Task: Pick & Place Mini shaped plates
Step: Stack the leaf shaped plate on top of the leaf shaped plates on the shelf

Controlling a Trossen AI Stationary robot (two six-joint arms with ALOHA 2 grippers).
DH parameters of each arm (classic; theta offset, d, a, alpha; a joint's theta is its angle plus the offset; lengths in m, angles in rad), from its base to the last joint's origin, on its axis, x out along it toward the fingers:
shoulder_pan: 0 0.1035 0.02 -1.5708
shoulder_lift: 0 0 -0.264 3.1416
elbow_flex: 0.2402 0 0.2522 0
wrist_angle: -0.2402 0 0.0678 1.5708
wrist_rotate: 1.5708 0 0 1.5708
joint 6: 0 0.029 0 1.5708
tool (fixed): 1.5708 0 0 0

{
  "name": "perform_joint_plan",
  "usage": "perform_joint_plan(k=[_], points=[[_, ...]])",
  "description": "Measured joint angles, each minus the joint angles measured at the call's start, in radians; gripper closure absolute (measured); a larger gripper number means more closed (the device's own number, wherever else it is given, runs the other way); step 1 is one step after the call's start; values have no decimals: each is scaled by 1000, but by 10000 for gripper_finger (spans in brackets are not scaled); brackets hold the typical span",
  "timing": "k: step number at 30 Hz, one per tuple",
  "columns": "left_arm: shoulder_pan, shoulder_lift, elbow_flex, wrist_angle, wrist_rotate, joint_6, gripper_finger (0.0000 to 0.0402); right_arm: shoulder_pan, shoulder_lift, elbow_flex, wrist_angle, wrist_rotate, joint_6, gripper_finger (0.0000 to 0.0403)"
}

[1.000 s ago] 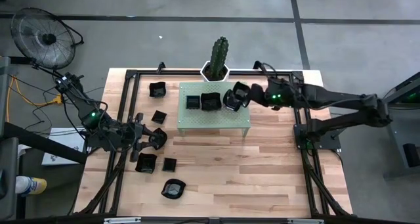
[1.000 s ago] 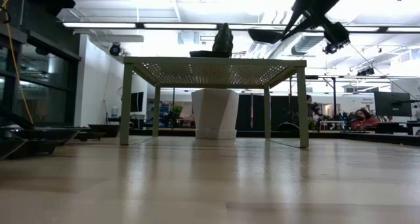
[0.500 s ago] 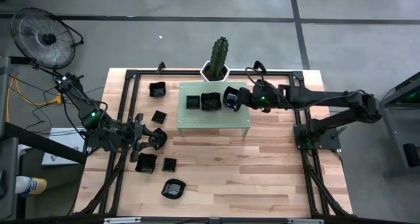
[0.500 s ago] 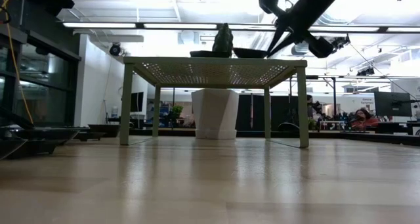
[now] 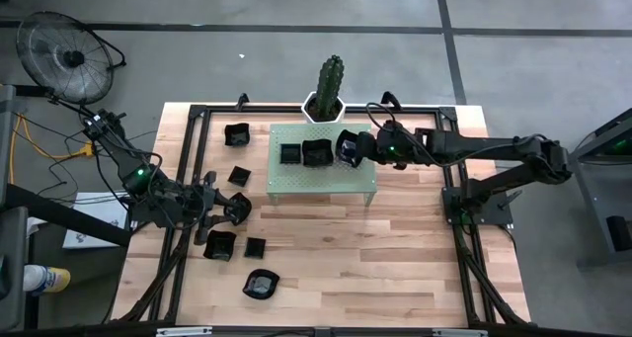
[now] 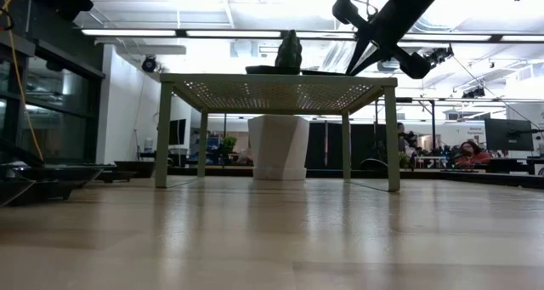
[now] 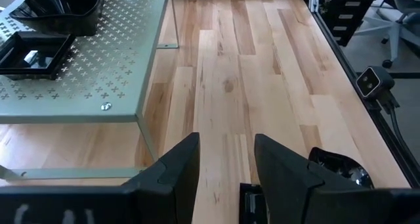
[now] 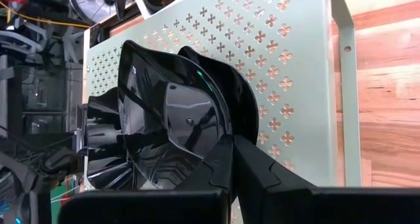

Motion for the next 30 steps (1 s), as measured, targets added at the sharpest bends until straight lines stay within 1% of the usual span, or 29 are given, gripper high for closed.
perform_joint_plan(k=[3,12,18,22,27,30], points=[[0,0,0,0,4,0,259,0,0,0,0,0,0,396],[0,0,0,-4,23,0,259,0,0,0,0,3,-2,336],[0,0,0,-4,23,0,259,0,-10,0,0,-11,-31,311],[0,0,0,-3,23,-1,259,0,-46,0,1,10,-61,302],[0,0,0,-2,25,-8,259,2,-129,0,0,35,-103,299],[0,0,0,4,26,-8,259,35,-187,0,9,43,-145,299]])
